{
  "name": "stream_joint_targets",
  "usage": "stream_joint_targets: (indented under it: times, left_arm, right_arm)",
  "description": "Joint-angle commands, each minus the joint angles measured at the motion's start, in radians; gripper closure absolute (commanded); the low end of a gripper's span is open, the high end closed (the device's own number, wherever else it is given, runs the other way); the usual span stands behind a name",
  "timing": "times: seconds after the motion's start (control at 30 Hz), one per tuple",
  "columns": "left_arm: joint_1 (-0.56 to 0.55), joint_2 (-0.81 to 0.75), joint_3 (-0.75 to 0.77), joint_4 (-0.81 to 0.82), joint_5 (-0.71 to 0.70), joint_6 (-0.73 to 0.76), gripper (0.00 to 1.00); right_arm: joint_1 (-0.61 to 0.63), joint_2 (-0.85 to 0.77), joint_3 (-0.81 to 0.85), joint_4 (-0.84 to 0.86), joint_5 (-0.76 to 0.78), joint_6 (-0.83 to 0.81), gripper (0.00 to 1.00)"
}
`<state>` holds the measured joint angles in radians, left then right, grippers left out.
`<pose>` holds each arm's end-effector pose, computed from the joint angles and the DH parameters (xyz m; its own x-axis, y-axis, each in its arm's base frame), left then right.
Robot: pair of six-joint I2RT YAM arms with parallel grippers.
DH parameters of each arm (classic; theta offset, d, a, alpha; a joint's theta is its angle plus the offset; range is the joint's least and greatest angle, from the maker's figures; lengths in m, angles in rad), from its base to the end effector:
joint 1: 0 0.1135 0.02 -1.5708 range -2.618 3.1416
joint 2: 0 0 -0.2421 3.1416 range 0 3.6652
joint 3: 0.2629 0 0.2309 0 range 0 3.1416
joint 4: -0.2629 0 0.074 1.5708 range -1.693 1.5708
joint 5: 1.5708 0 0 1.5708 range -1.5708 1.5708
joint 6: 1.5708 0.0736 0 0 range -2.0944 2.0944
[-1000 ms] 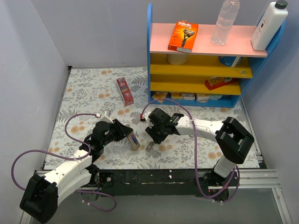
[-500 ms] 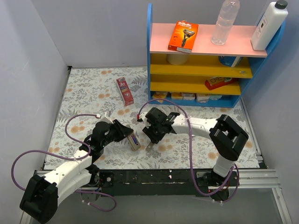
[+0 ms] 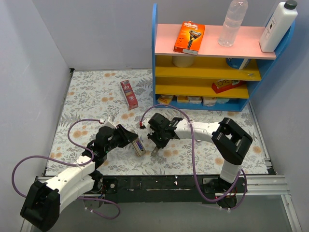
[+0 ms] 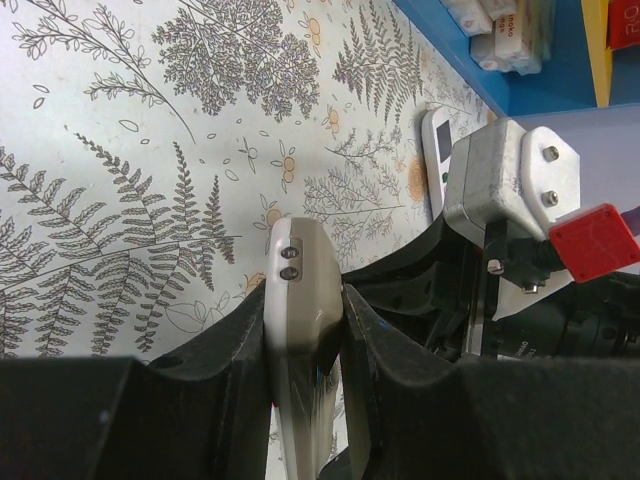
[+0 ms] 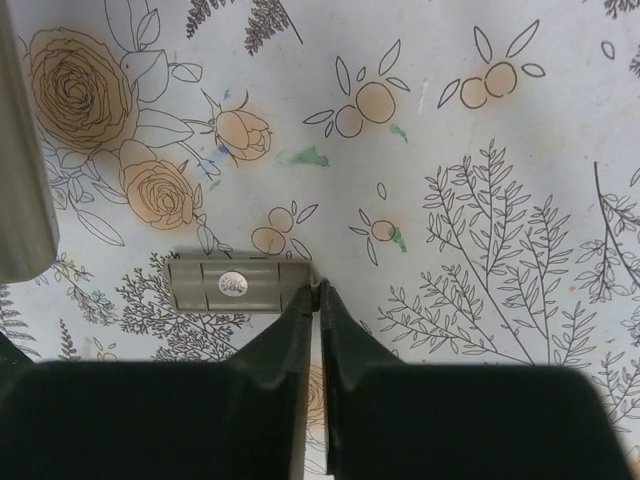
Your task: Load the batteries into the remote control
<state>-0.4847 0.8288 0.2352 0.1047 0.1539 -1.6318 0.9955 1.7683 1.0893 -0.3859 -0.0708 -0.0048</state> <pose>0.1755 -0.1052 0.1481 -0.5538 -0.8231 0.1257 -0.4501 0.1690 -0.8768 0.1861 0.2966 0.1286 -0.4718 -0.7364 -0.4849 -0.8578 0.5104 0.0595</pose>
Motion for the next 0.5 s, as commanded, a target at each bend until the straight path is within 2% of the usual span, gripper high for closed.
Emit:
stream_joint_targets:
  times: [0.0, 0.07, 0.33, 0.47]
  left_arm:
    - [0.008, -0.013, -0.008, 0.035, 0.033, -0.031, 1.00]
    - [0.006, -0.002, -0.007, 0.043, 0.047, -0.042, 1.00]
    - [0.008, 0.093, 0.015, 0.134, 0.140, -0.164, 1.00]
    - [0.008, 0.170, 0.076, 0.182, 0.206, -0.201, 1.00]
  right_arm:
    - [0.006, -0.027, 0.021, 0.018, 0.041, -0.044, 0.95]
    - [0.005, -0.052, 0.021, 0.005, 0.065, -0.064, 0.98]
    - [0.006, -0.249, 0.017, -0.007, 0.333, -0.152, 0.99]
    - [0.035, -0.377, -0.035, 0.105, 0.483, -0.280, 0.99]
